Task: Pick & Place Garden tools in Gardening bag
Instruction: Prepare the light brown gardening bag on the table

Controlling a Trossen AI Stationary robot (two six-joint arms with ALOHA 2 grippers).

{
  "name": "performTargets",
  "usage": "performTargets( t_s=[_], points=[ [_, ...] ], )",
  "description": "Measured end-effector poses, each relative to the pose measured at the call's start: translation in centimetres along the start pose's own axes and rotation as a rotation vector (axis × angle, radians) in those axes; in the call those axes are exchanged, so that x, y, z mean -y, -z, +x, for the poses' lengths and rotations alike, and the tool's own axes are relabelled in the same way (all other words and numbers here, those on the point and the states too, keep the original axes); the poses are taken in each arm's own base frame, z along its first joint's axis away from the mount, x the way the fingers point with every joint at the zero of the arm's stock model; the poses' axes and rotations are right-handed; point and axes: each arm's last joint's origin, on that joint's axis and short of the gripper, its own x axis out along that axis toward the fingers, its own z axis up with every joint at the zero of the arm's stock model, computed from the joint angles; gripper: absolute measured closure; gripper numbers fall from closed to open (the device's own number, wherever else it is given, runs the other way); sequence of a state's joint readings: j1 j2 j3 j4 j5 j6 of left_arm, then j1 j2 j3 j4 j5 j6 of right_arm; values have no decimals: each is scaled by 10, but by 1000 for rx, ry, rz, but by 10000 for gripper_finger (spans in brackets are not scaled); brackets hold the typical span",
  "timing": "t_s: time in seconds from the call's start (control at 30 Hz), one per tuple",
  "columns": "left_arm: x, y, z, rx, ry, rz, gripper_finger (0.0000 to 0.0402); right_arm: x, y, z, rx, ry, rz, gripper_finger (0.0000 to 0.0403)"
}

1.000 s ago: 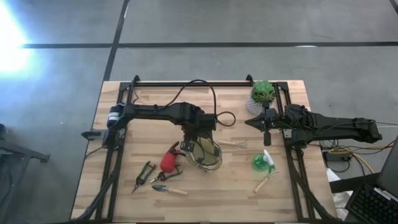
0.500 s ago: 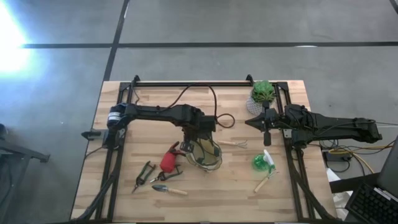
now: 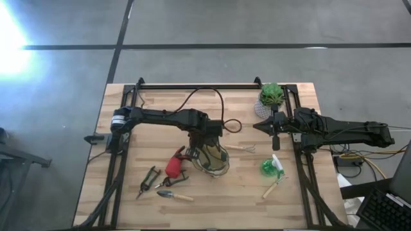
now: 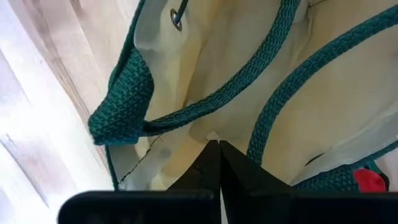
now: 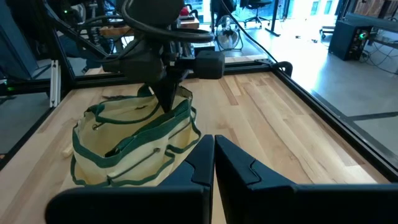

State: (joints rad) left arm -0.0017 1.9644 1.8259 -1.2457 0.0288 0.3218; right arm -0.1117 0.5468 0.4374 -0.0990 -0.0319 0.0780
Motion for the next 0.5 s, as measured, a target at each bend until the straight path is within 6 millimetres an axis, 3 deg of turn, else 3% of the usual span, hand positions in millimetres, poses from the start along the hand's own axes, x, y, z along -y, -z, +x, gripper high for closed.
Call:
performTargets(
  t_s=[0.5],
  points=[
    [-6,-1,-6,-32,-160,34,401,0,0,0,0,0,0,394]
  ],
)
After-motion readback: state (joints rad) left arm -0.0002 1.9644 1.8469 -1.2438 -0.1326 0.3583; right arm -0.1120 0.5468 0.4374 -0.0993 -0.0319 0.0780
